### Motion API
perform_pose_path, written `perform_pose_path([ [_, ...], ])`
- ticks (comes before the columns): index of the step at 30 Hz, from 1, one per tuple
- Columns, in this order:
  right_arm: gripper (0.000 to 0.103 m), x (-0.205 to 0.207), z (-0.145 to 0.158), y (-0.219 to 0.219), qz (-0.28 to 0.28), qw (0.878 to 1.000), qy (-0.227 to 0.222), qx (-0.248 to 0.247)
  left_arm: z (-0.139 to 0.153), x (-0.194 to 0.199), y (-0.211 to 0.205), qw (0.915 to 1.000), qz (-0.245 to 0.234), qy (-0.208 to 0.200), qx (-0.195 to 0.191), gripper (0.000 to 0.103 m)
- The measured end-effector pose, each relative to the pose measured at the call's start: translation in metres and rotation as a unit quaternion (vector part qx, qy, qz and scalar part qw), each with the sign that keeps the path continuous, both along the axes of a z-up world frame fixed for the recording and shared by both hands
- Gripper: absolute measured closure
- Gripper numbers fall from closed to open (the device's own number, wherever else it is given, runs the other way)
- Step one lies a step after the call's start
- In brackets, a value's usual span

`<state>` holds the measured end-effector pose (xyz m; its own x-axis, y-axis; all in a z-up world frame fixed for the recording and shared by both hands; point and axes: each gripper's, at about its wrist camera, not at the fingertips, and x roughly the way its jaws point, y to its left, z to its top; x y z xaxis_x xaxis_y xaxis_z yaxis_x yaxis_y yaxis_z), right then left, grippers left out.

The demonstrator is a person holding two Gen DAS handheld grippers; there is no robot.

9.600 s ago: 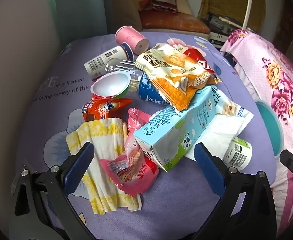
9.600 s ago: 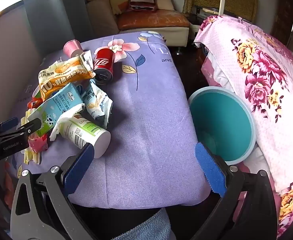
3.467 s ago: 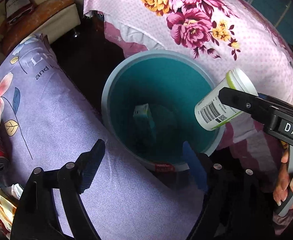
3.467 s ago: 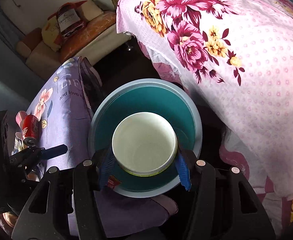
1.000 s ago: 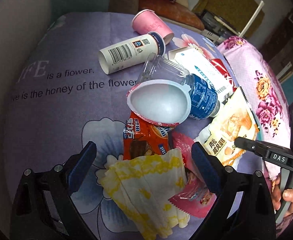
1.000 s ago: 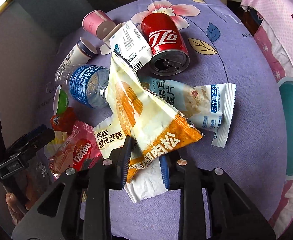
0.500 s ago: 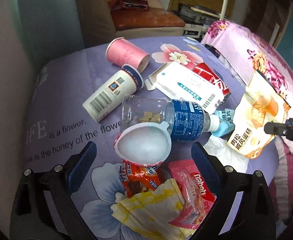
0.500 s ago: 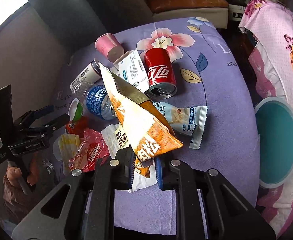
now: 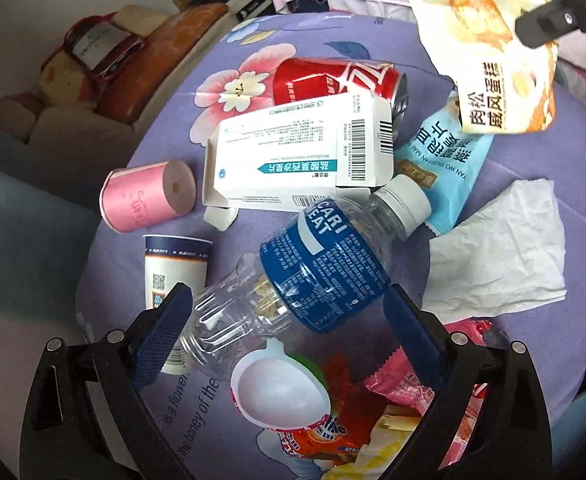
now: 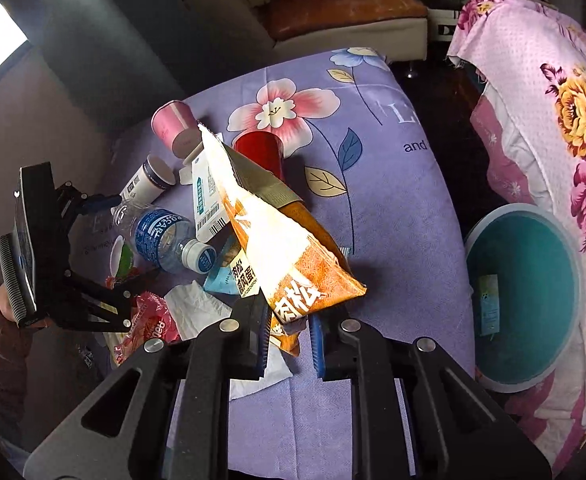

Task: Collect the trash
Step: 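Grasp the blue-label water bottle with the left gripper while the right gripper holds the snack bag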

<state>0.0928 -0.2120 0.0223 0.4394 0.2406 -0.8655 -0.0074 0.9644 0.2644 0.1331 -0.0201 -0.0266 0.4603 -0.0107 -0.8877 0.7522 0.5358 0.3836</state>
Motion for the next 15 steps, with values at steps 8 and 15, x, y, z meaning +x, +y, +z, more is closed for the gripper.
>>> perform_pose_path([
  [8,0.087,0.012,-0.013,-0.006,-0.003,1.0,0.006,0.023,-0.024,0.021,-0.013,0.9993,0.01,0.031,-0.02,0.011],
  [15,0.087,0.01,-0.012,-0.011,-0.01,0.999,-0.01,0.035,0.008,0.032,-0.004,0.9923,0.075,0.005,-0.098,0.018],
])
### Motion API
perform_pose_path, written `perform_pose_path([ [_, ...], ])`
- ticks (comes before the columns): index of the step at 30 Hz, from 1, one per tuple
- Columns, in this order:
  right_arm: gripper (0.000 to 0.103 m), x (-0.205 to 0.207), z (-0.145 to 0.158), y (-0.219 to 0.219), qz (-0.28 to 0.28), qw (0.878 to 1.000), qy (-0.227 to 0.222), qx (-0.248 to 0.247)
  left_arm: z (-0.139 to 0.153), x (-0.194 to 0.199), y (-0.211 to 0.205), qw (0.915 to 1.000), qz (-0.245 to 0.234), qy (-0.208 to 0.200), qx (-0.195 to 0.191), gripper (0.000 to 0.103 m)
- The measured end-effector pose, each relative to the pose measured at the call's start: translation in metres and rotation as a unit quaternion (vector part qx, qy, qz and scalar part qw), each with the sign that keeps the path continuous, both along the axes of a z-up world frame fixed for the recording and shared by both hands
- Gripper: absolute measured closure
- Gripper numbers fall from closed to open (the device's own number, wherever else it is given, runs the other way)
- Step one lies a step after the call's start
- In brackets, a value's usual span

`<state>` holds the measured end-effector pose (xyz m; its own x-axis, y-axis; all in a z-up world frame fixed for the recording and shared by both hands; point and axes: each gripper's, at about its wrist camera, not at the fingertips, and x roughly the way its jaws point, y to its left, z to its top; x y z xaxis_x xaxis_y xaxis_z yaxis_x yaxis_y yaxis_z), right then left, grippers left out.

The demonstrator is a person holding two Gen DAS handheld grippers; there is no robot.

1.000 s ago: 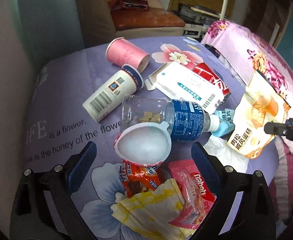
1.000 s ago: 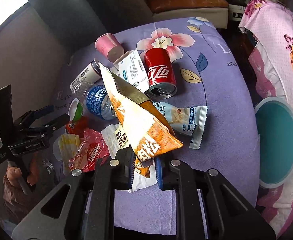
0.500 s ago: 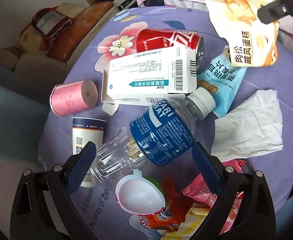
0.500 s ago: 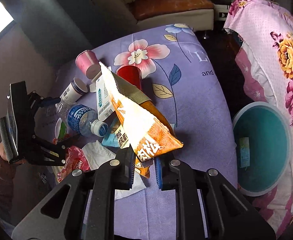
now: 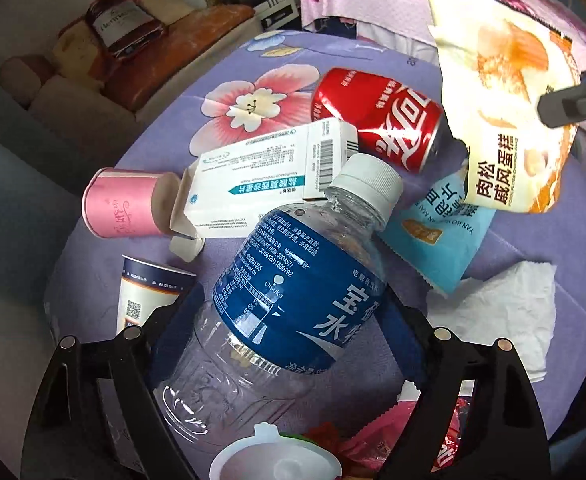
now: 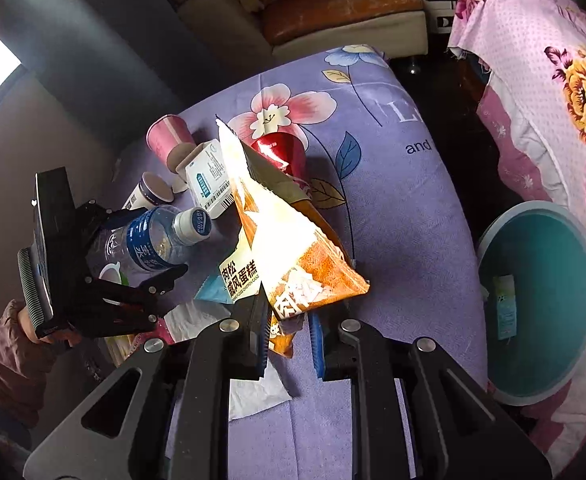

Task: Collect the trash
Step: 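Grasp the blue-label water bottle with the left gripper while the right gripper holds the snack bag, then drop the water bottle and snack bag into the teal bin with both grippers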

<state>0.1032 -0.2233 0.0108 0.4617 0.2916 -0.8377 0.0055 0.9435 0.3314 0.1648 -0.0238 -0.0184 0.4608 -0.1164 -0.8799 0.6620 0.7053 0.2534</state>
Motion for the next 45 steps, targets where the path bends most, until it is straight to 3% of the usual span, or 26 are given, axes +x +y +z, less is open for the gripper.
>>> perform_pose_path([
  [9,0.087,-0.012,0.023,-0.007,-0.009,0.999,-0.037,0.018,0.06,-0.004,0.013,0.9914,0.081,0.012,-0.102,0.018],
  [15,0.087,-0.028,0.039,-0.025,-0.027,0.998,-0.064,0.011,0.087,-0.026,0.005,0.9838,0.098,0.005,-0.15,0.017],
  [21,0.087,-0.053,0.045,-0.065,-0.07,0.994,-0.082,0.003,0.09,-0.044,-0.031,0.98,0.09,0.027,-0.175,0.017],
  [28,0.087,-0.094,0.038,-0.137,-0.151,0.984,-0.088,-0.009,0.074,-0.062,-0.106,0.9756,0.057,0.077,-0.197,0.017],
  [32,0.087,-0.117,0.028,-0.172,-0.187,0.978,-0.084,-0.032,0.063,-0.073,-0.158,0.976,0.033,0.093,-0.194,0.017],
  [38,0.087,-0.136,0.007,-0.216,-0.224,0.972,-0.071,-0.021,0.04,-0.082,-0.23,0.9801,0.002,0.112,-0.163,0.017],
  [45,0.087,-0.147,-0.009,-0.247,-0.246,0.967,-0.062,-0.009,0.014,-0.079,-0.283,0.9842,-0.01,0.124,-0.126,0.017],
])
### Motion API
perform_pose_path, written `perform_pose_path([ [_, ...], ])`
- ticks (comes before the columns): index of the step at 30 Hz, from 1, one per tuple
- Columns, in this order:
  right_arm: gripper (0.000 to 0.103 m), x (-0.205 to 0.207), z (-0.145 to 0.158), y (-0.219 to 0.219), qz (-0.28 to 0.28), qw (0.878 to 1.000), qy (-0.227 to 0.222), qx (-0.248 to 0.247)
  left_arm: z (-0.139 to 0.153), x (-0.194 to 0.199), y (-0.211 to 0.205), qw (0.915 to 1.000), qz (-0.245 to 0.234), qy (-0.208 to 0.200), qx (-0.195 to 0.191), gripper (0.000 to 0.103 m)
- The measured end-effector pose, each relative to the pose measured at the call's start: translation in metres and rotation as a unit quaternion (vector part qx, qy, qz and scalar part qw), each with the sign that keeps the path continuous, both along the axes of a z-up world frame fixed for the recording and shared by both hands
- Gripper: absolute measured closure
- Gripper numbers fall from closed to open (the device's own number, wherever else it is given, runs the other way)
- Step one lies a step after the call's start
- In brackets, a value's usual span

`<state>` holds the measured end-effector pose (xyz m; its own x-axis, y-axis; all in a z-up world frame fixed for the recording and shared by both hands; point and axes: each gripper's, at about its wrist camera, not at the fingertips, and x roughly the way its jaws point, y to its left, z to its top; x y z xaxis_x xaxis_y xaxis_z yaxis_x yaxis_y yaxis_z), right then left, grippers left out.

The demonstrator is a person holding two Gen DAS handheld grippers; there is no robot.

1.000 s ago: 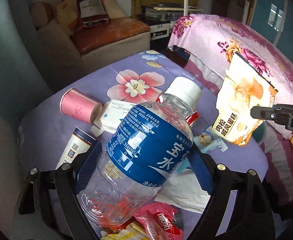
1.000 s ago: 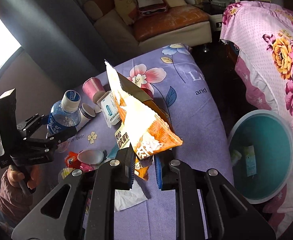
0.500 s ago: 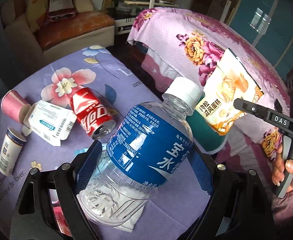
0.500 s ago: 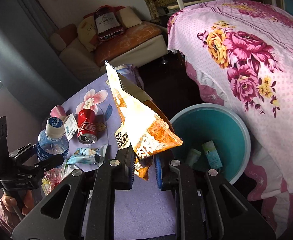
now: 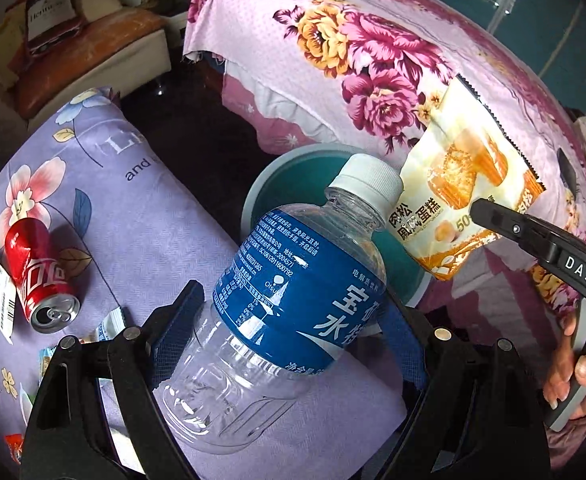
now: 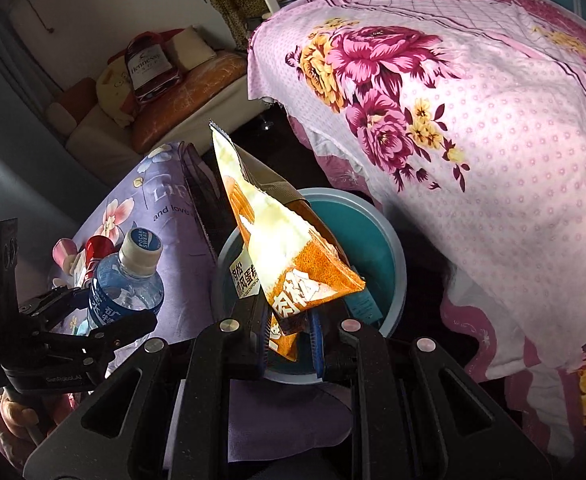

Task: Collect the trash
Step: 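Drop the water bottle and snack bag into the teal bin with both grippers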

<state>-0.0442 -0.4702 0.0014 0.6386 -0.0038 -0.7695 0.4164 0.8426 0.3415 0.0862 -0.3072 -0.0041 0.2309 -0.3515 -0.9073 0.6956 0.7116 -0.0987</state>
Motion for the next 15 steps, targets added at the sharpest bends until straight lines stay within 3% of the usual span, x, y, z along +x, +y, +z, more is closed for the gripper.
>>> perform_pose_path([
  [9,0.087,-0.006,-0.015,-0.02,-0.014,1.0,0.007,0.015,-0.024,-0.01,-0.046,0.9975,-0.043,-0.022,0.052,0.017],
  [15,0.087,-0.006,-0.021,-0.024,-0.016,1.0,0.014,0.018,-0.035,-0.016,-0.056,0.9965,-0.06,-0.013,0.056,0.017],
])
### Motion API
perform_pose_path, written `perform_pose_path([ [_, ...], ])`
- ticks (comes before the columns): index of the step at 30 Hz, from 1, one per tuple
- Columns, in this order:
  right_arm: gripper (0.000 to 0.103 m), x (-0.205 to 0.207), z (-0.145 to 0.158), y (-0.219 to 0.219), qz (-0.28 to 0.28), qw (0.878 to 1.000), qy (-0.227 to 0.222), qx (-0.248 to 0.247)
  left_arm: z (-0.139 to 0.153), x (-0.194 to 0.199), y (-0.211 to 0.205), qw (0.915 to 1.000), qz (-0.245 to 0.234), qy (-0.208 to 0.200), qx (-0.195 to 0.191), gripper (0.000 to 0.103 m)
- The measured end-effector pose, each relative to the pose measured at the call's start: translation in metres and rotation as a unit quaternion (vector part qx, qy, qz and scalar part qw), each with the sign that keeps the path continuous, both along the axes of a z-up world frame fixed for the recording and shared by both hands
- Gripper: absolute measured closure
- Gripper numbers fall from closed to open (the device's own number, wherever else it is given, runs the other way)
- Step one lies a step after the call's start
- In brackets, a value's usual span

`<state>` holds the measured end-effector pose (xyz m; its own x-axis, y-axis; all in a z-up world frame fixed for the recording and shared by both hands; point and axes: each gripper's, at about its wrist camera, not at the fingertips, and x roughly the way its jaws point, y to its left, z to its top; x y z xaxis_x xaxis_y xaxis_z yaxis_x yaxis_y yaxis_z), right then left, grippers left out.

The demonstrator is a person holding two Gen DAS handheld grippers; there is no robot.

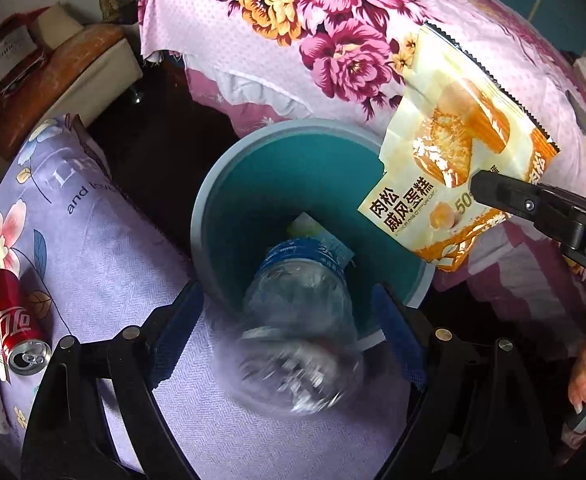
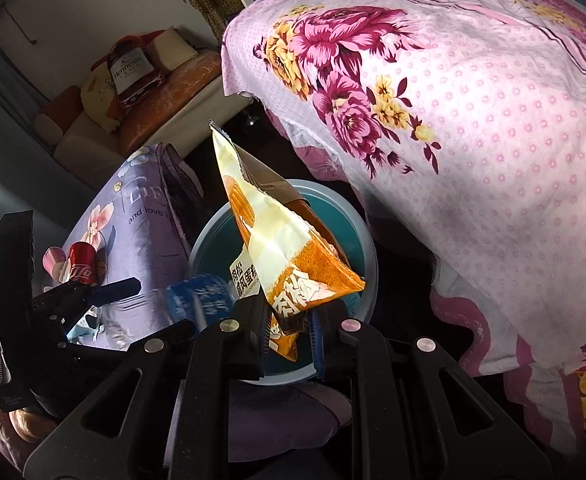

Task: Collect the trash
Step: 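Drop the water bottle and snack bag into the teal bin with both grippers, then grasp the white tissue with the right gripper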

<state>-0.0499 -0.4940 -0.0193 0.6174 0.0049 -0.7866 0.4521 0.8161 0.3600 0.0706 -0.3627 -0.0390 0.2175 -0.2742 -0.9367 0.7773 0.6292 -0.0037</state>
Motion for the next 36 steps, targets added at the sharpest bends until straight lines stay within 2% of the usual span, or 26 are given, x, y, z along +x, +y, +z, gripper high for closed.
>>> perform_pose_path([
  [5,0.087,0.004,-0.003,0.003,0.005,1.0,0.005,0.001,-0.007,0.001,0.007,0.9999,0.012,0.011,-0.002,0.017],
  [12,0.087,0.016,-0.011,0.011,0.017,0.999,0.027,0.004,0.007,-0.001,0.031,0.9988,0.033,0.016,-0.034,0.015],
  [16,0.078,0.023,-0.015,0.018,0.023,0.999,0.043,0.01,0.01,-0.004,0.051,0.997,0.053,0.028,-0.05,0.012],
  [18,0.067,0.024,-0.014,0.023,0.026,0.999,0.046,0.01,0.009,-0.005,0.062,0.9958,0.062,0.038,-0.056,0.012],
  [19,0.054,0.025,-0.013,0.025,0.026,0.999,0.046,0.008,0.008,-0.005,0.066,0.9951,0.067,0.043,-0.058,0.012],
  [20,0.049,0.025,-0.011,0.027,0.027,0.999,0.046,0.005,0.008,-0.006,0.071,0.9946,0.071,0.046,-0.061,0.012],
  [22,0.045,0.026,-0.008,0.031,0.028,0.998,0.047,0.007,0.009,-0.007,0.081,0.9938,0.077,0.048,-0.064,0.012],
  [23,0.037,0.026,-0.007,0.033,0.028,0.998,0.048,0.008,0.01,-0.008,0.086,0.9935,0.08,0.048,-0.066,0.012],
  [24,0.034,0.026,-0.005,0.035,0.027,0.998,0.047,0.007,0.011,-0.009,0.09,0.9931,0.082,0.049,-0.068,0.012],
  [29,0.029,0.027,0.005,0.051,0.038,0.998,0.046,0.001,0.018,-0.014,0.115,0.9911,0.097,0.045,-0.08,0.012],
  [36,0.026,0.03,0.016,0.089,0.071,0.996,0.047,-0.007,0.026,-0.019,0.163,0.9866,0.131,0.039,-0.09,0.012],
])
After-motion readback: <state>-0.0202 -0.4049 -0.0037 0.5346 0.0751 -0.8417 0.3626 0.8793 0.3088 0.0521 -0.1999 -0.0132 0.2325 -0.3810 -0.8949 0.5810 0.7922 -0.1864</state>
